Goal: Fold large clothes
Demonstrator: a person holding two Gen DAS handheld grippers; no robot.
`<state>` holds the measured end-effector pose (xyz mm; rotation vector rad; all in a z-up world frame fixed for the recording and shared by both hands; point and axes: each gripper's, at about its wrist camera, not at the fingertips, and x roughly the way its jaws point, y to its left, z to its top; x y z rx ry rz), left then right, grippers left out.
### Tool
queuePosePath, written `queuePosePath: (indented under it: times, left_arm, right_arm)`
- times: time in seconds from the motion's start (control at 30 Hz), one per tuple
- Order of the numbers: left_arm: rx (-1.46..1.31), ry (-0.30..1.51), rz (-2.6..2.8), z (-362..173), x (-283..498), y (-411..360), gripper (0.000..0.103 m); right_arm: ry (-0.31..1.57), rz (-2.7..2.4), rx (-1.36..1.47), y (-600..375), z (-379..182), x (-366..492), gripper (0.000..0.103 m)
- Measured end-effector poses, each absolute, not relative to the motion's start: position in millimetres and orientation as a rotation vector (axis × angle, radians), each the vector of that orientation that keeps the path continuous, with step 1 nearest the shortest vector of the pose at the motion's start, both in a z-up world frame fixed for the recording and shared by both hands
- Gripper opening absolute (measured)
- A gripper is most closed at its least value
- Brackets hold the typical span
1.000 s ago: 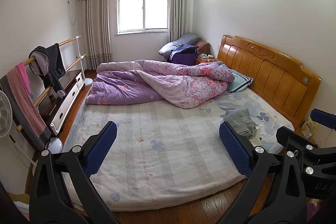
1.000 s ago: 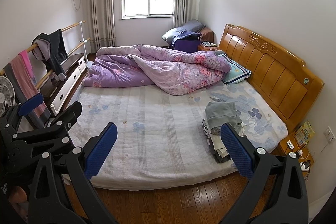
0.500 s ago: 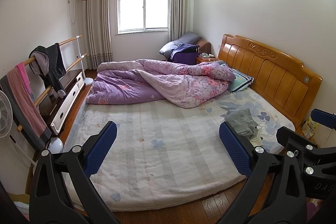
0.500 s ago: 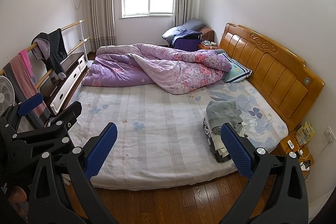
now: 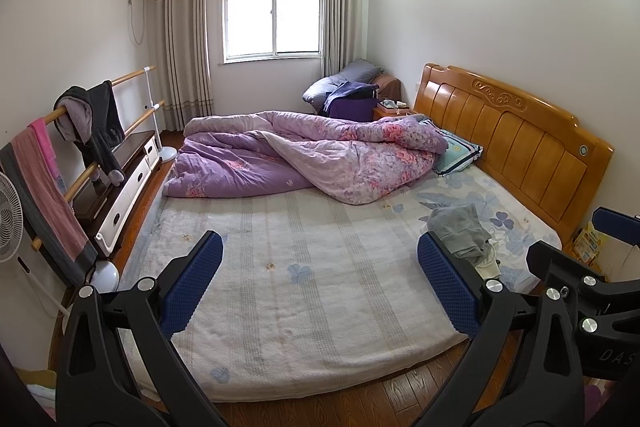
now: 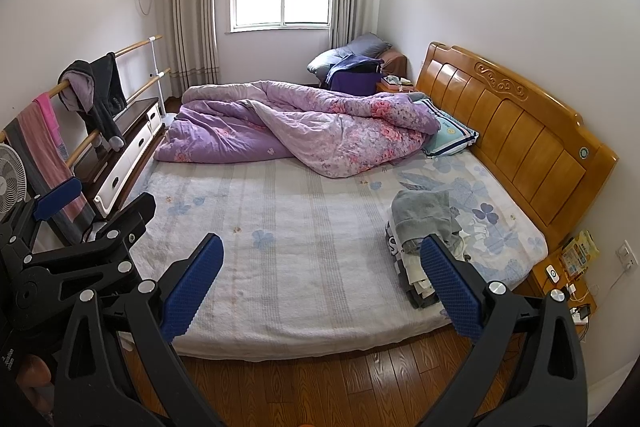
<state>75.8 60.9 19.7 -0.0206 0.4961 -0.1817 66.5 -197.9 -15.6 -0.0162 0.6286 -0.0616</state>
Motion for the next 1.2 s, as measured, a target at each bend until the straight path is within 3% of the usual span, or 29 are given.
queuePosePath:
  times: [1.2]
  left_arm:
    - [0.004, 0.521, -0.179, -5.8, 71.7, 69.5, 0.098]
  right_arm:
    - [0.653, -0.05, -0.007, -214.4, -25.3, 69.7, 0.095]
